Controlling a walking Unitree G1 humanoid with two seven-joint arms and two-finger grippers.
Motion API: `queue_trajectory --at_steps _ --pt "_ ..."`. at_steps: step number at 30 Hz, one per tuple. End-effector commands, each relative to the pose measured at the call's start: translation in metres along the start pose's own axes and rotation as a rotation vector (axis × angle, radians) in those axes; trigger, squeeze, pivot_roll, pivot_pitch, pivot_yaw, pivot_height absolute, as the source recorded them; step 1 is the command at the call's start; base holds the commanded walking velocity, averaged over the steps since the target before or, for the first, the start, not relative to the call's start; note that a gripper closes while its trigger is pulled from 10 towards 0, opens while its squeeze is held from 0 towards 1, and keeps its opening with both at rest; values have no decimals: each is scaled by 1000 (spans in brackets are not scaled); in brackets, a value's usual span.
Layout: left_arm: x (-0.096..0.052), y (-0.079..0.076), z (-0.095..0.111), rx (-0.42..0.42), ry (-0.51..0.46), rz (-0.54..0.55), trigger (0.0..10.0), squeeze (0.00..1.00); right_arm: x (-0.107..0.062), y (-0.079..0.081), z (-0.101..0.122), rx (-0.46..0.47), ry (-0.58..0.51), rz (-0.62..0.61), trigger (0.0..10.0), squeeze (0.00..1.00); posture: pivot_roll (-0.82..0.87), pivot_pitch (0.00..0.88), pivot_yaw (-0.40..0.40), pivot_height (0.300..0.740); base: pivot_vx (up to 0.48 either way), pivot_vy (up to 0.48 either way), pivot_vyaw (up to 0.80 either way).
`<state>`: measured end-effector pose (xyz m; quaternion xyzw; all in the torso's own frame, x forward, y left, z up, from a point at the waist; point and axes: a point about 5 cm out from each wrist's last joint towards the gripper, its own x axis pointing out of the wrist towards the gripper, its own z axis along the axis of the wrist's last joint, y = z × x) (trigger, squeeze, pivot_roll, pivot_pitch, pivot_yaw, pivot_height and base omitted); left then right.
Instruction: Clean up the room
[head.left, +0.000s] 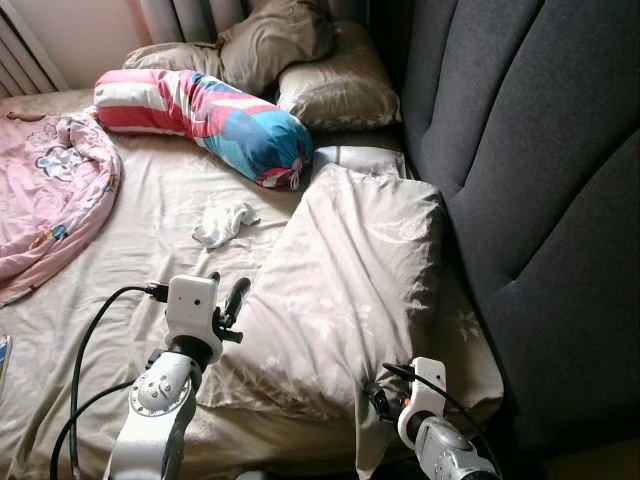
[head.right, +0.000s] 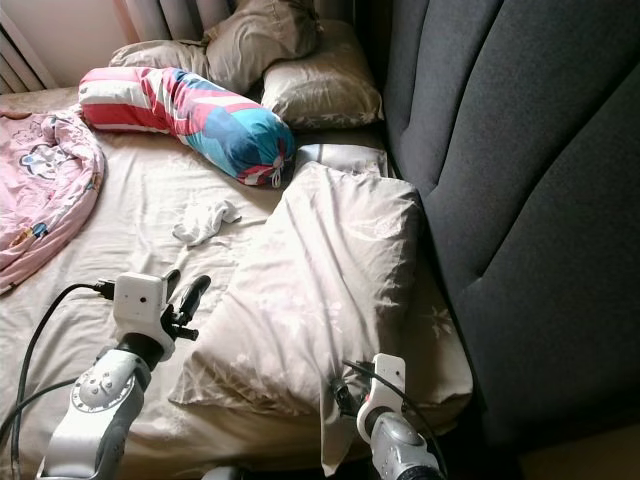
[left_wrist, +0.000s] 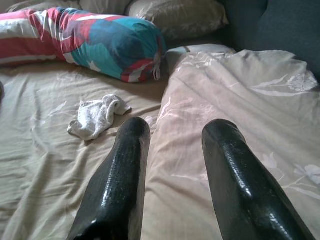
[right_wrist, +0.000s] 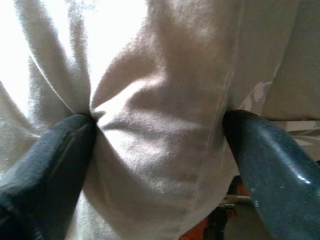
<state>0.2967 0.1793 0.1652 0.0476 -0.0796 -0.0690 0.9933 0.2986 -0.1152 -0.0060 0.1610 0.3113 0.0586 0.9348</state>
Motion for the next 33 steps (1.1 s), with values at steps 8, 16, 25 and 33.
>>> queue_trajectory --at_steps 8,16,25,33 --pt "-1 3 1 -18 16 3 10000 0 -1 8 -18 22 53 18 0 0 121 311 68 659 0 0 0" --pt "7 -2 1 -30 5 -15 10000 0 0 7 -10 8 18 27 0 0 87 263 61 659 0 0 0" --pt "11 -3 -1 -37 3 -15 10000 0 -2 0 -10 -6 16 16 0 0 70 232 53 659 0 0 0" --pt "16 -5 -2 -43 -10 -12 10000 0 -4 -9 -12 -33 8 -14 0 0 52 218 42 659 0 0 0"
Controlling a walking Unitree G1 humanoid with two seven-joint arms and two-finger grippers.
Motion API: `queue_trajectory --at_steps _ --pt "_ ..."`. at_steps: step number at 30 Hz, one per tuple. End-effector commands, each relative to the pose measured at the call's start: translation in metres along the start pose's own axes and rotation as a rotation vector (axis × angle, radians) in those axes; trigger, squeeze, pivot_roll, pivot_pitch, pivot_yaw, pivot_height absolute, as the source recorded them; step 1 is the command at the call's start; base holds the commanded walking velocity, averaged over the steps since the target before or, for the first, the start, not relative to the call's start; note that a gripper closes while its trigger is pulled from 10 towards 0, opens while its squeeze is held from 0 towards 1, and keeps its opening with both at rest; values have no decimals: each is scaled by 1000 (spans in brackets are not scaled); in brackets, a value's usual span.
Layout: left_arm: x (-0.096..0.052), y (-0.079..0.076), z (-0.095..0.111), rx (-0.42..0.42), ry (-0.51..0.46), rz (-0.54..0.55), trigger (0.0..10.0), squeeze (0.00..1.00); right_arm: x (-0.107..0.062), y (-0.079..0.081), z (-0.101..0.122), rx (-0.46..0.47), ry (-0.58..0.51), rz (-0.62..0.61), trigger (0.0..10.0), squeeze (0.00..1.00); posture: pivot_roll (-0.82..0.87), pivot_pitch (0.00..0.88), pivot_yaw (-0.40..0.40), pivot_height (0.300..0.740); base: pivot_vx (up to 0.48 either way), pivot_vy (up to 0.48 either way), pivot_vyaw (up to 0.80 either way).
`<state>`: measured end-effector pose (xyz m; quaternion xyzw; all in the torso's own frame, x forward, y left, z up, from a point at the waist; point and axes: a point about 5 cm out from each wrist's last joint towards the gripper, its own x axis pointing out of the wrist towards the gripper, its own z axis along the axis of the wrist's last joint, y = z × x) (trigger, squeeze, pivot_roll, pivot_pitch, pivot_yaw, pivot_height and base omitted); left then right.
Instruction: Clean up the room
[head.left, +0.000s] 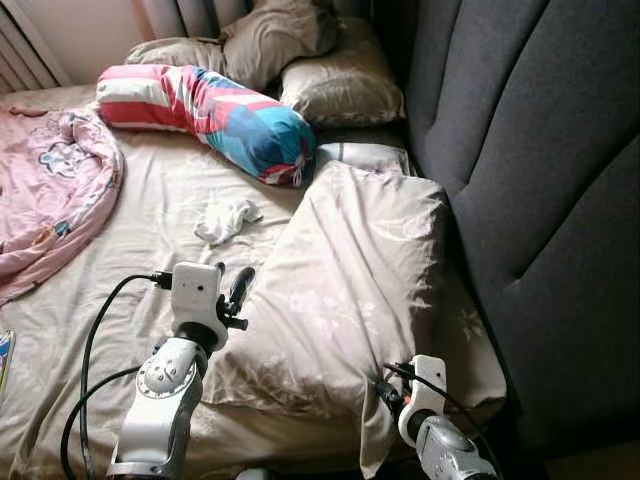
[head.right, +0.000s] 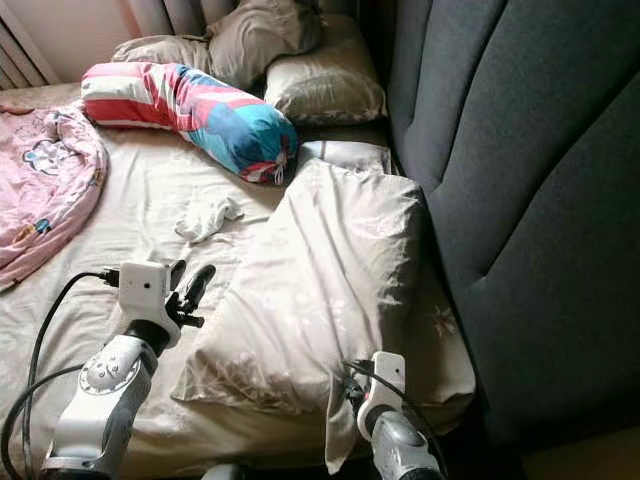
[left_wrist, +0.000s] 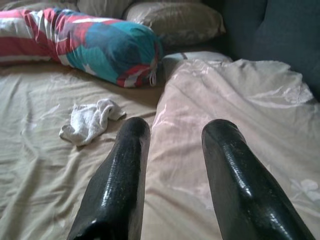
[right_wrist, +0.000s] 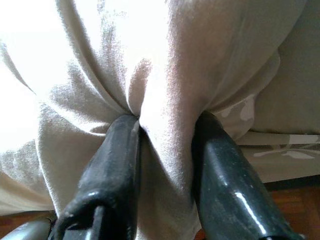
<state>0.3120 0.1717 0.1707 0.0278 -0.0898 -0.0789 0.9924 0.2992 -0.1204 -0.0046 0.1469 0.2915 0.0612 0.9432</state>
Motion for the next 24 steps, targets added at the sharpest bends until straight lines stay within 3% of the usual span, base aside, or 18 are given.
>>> queue_trajectory --at_steps 1,17,24 --pt "-1 0 -5 -4 14 4 10000 0 -3 -4 -14 -1 47 -15 0 0 52 218 42 659 0 0 0" --pt "3 -2 -6 -8 -3 12 10000 0 -2 -7 -2 -68 10 -42 0 0 44 200 27 659 0 0 0" --pt "4 -2 -8 -9 -3 17 10000 0 -1 -18 17 -79 -58 -110 0 0 34 196 24 659 0 0 0"
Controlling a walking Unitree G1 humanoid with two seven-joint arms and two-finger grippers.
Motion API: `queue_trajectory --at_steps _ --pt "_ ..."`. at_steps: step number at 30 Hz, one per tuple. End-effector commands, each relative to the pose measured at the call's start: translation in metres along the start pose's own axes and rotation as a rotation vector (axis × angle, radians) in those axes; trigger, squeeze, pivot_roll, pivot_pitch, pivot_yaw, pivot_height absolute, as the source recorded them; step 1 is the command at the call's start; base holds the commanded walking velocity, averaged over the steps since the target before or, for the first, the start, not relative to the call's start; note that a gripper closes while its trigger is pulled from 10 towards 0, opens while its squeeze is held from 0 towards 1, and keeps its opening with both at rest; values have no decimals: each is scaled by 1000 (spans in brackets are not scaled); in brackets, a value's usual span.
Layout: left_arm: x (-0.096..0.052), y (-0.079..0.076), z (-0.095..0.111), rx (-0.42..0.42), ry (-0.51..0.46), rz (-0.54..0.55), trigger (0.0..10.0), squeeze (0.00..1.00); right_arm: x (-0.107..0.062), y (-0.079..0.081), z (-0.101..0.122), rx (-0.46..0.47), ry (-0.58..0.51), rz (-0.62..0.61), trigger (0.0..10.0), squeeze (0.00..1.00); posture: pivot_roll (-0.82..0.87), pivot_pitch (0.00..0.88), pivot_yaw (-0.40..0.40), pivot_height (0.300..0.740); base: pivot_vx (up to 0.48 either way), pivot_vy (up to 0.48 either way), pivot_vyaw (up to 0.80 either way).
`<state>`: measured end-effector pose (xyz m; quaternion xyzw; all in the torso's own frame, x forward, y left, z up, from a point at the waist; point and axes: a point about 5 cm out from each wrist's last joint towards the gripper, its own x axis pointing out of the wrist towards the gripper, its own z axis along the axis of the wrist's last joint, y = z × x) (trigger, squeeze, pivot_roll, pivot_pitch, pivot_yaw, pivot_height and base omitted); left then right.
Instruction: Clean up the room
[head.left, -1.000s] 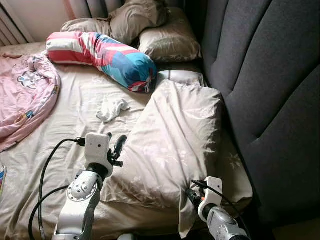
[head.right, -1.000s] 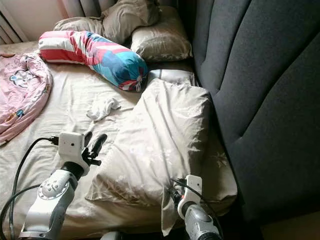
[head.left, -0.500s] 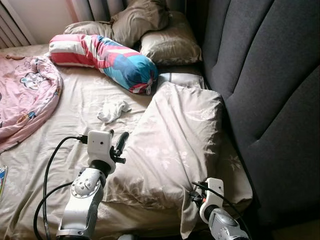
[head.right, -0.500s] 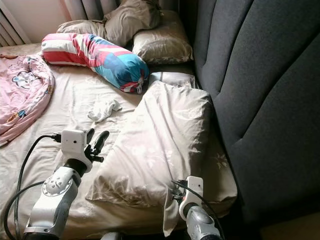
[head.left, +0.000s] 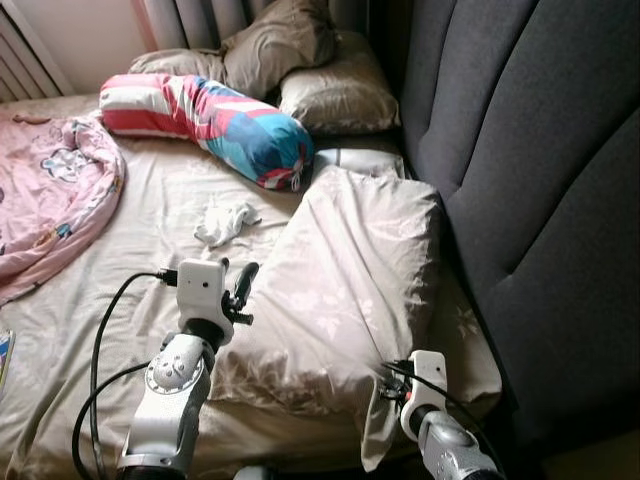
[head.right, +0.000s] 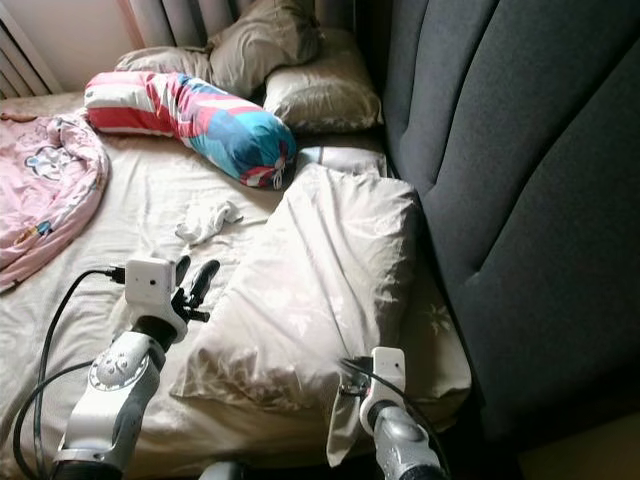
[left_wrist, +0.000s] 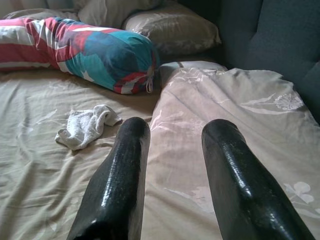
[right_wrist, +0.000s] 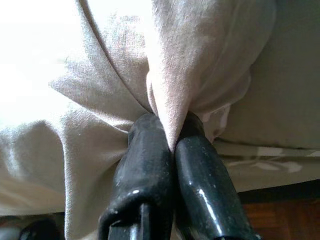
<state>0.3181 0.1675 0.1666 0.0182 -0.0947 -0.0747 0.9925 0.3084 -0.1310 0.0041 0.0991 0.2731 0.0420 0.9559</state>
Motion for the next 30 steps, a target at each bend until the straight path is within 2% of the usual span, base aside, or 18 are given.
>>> queue_trajectory --at_steps 1,3,9,10,11,12,13,15,17,19,20,23,24,27,30 --pt "-2 2 -3 8 8 8 10000 0 -1 -19 12 6 -48 -93 0 0 28 195 22 659 0 0 0" --pt "-1 1 -4 7 9 9 10000 0 -2 -33 29 -13 -106 -163 0 0 22 193 20 659 0 0 0" --pt "-1 1 -4 5 7 9 10000 0 -5 -52 55 -27 -194 -275 0 0 17 193 19 659 0 0 0" --pt "-1 2 -5 5 7 10 10000 0 -10 -67 68 -53 -248 -368 0 0 8 187 19 659 0 0 0" --pt "0 2 -5 5 8 10 10000 0 -13 -72 72 -71 -265 -401 0 0 8 187 19 659 0 0 0" --pt "0 2 -5 5 8 10 10000 0 -13 -72 72 -71 -265 -401 0 0 8 187 19 659 0 0 0" --pt "0 2 -5 5 8 11 10000 0 -18 -84 78 -94 -289 -485 0 0 8 186 19 659 0 0 0" --pt "1 2 -4 5 4 10 10000 0 -25 -99 83 -80 -312 -580 0 0 5 188 20 659 0 0 0" --pt "2 2 -4 4 3 9 10000 0 -29 -108 86 -78 -329 -636 0 0 3 191 21 659 0 0 0" --pt "2 2 -4 3 3 9 10000 0 -31 -110 88 -81 -335 -649 0 0 3 191 21 659 0 0 0" --pt "1 1 -6 2 7 7 10000 0 -37 -121 91 -94 -349 -725 0 0 -2 191 21 659 0 0 0" --pt "1 1 -7 2 10 6 10000 0 -39 -125 91 -95 -348 -758 0 0 -2 191 21 659 0 0 0" --pt "0 1 -7 2 10 5 10000 0 -39 -125 90 -96 -336 -754 10000 0 -5 193 20 659 0 0 0" --pt "1 0 -8 1 11 3 10000 0 -34 -118 83 -65 -314 -696 10000 0 -5 197 20 659 0 0 0" --pt "1 -1 -9 1 15 1 10000 0 -23 -96 71 57 -311 -525 10000 0 -2 204 22 659 0 0 0"
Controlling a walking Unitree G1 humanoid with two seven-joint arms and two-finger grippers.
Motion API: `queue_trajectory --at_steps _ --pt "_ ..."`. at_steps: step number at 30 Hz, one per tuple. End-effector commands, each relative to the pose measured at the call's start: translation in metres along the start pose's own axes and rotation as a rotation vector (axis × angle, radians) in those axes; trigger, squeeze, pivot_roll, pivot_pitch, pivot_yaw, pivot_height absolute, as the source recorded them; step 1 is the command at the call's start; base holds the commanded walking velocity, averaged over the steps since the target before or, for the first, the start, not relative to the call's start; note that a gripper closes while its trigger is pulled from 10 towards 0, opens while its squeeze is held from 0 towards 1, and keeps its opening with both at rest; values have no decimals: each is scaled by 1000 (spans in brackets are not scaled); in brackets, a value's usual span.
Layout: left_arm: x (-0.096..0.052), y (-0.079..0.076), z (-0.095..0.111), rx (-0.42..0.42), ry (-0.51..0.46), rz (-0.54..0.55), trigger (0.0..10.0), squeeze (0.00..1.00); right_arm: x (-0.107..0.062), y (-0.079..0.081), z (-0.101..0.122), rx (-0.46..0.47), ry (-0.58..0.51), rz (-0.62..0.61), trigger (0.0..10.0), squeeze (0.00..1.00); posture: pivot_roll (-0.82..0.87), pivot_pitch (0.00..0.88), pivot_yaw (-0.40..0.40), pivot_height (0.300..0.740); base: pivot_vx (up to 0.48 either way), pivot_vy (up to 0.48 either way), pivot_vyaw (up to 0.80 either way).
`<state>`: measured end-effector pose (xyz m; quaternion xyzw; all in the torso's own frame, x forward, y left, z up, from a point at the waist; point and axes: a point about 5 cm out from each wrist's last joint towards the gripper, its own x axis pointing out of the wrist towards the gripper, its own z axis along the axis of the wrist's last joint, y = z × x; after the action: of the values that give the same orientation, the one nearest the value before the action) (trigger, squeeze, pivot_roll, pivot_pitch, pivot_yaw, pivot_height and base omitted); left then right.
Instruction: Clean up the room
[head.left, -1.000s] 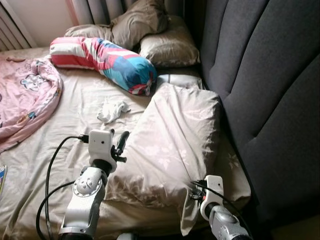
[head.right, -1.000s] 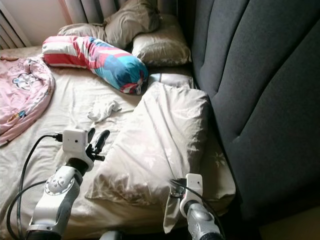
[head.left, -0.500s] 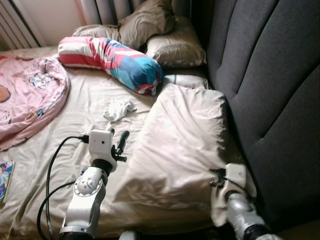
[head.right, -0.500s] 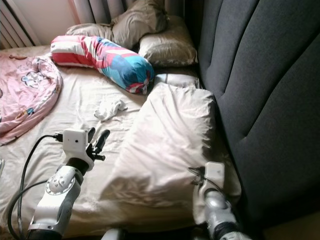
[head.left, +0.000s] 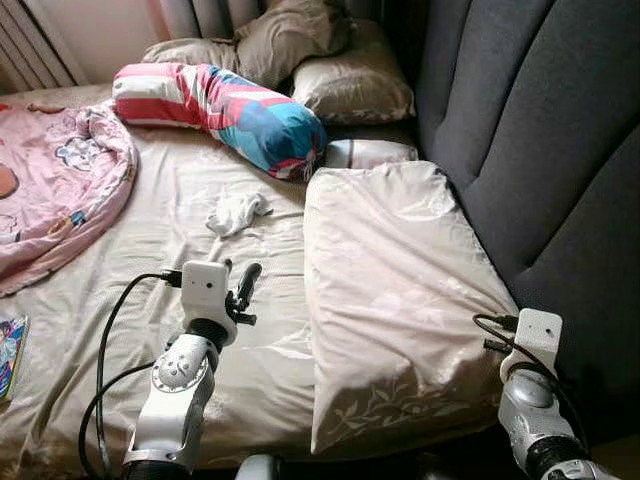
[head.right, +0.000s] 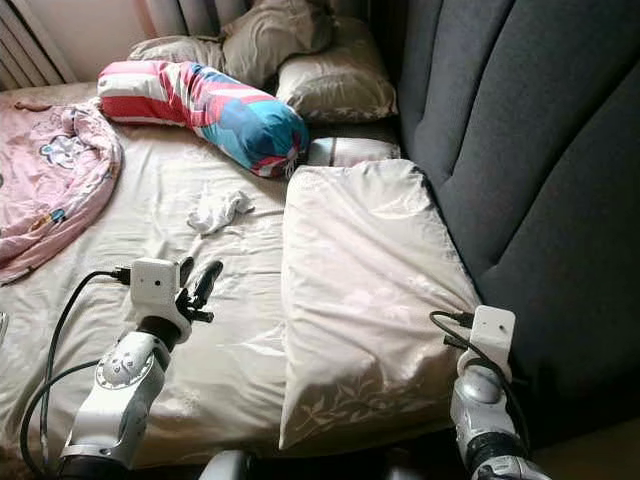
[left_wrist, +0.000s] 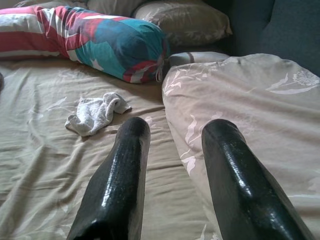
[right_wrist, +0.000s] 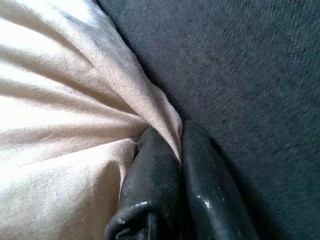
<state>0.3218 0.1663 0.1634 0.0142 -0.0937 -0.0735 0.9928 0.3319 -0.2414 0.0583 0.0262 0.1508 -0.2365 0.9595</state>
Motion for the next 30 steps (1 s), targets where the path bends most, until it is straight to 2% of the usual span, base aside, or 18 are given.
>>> queue_trajectory --at_steps 1,6,10,11,16,18,20,25,27,30 --pt "-2 0 -6 10 16 -3 10000 0 -6 14 -10 106 22 115 10000 0 -1 206 22 659 0 0 0" --pt "-3 1 -6 10 20 -1 10000 0 -14 30 -22 50 60 213 10000 0 -1 213 20 659 0 0 0" --pt "-3 -1 -8 6 24 -1 10000 0 -15 32 -23 50 50 231 10000 0 -3 219 18 659 0 0 0" --pt "-3 -2 -8 3 25 -1 10000 0 -15 32 -22 40 38 239 10000 1000 -4 221 17 659 0 0 0" --pt "-3 -2 -9 -1 26 -3 10000 0 -13 30 -12 45 -32 240 10000 1000 -9 225 18 659 0 0 0" --pt "-2 -2 -9 -2 26 -4 10000 0 -12 30 -3 0 -97 247 10000 1000 -13 230 18 659 0 0 0" --pt "-2 -2 -9 -3 26 -4 10000 0 -13 33 6 12 -154 271 10000 1000 -16 232 18 659 0 0 0" --pt "-3 -3 -10 -7 28 -4 10000 0 -16 39 13 38 -210 321 10000 1000 -18 225 18 659 0 0 0" --pt "-4 -2 -13 -9 35 -3 10000 0 -22 49 18 64 -272 396 10000 1000 -20 219 17 659 0 0 0" --pt "-5 0 -16 -11 41 9 10000 0 -26 55 22 76 -313 439 10000 1000 -24 215 15 659 0 0 0"
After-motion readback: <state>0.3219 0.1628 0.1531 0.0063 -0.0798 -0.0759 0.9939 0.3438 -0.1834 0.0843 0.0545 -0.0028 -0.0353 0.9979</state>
